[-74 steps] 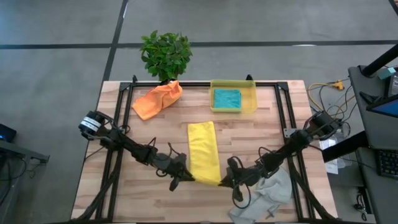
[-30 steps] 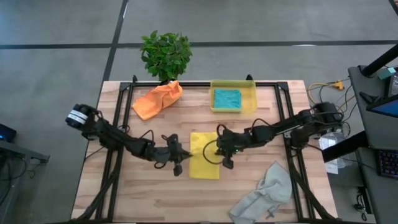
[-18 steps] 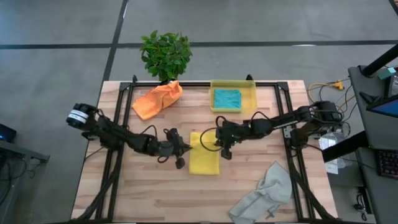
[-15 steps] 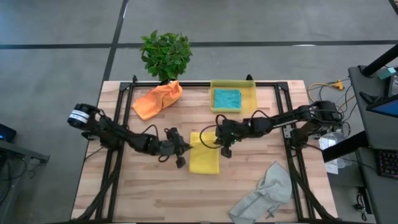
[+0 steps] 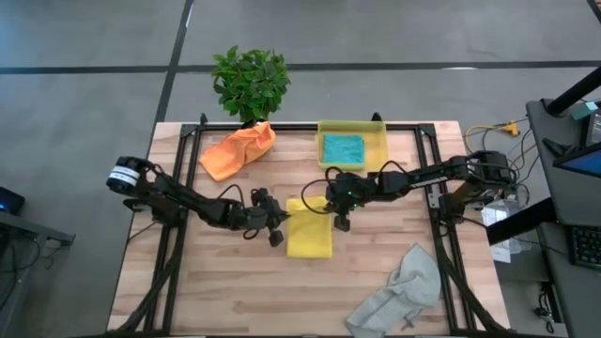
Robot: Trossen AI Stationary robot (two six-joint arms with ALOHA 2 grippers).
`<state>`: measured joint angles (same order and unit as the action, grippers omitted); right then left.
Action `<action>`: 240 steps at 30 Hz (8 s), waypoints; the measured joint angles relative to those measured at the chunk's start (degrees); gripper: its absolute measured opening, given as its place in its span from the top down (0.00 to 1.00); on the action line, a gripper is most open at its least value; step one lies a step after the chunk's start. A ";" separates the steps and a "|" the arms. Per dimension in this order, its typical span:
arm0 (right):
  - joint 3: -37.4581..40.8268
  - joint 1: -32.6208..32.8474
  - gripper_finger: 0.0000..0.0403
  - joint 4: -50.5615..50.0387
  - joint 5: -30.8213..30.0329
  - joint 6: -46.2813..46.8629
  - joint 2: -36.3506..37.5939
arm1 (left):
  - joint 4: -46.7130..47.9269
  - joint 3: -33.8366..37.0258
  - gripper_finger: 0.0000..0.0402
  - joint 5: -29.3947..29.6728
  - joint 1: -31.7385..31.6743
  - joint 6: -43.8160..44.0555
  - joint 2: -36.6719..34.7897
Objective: Fold microfiber towels
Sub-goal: Fold the yellow microfiber towel
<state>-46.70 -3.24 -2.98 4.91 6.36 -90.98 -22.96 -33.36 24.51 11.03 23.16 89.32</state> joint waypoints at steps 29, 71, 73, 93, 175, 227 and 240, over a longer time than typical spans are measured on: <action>-2.58 -5.70 0.97 5.23 -0.45 -0.91 -8.64 | 5.55 0.09 1.00 6.93 -3.52 -2.60 2.02; -1.89 -1.65 0.98 7.82 2.86 7.77 -9.25 | -0.36 -0.82 1.00 -6.82 -13.23 -2.69 1.35; -1.88 -0.70 0.98 8.00 3.13 8.94 -10.40 | -0.43 -0.81 1.00 -9.72 -13.18 -2.56 2.17; -2.04 9.76 0.98 10.62 4.07 20.06 -14.94 | -2.65 -3.28 1.00 -25.90 -0.71 -3.98 11.37; -2.09 19.46 0.51 9.25 -11.93 -11.73 -16.81 | 24.33 -16.11 0.67 -7.19 12.89 -18.73 16.68; -10.29 29.45 0.97 5.96 5.94 23.28 -11.47 | 13.60 -15.63 1.00 -26.97 16.19 -5.47 8.09; -10.08 26.55 0.97 2.72 2.11 24.25 -11.05 | 14.72 -9.52 1.00 -14.58 15.98 -5.31 0.27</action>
<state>-56.77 23.31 -0.25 7.02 30.61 -102.03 -8.24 -42.88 9.94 27.01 17.85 89.59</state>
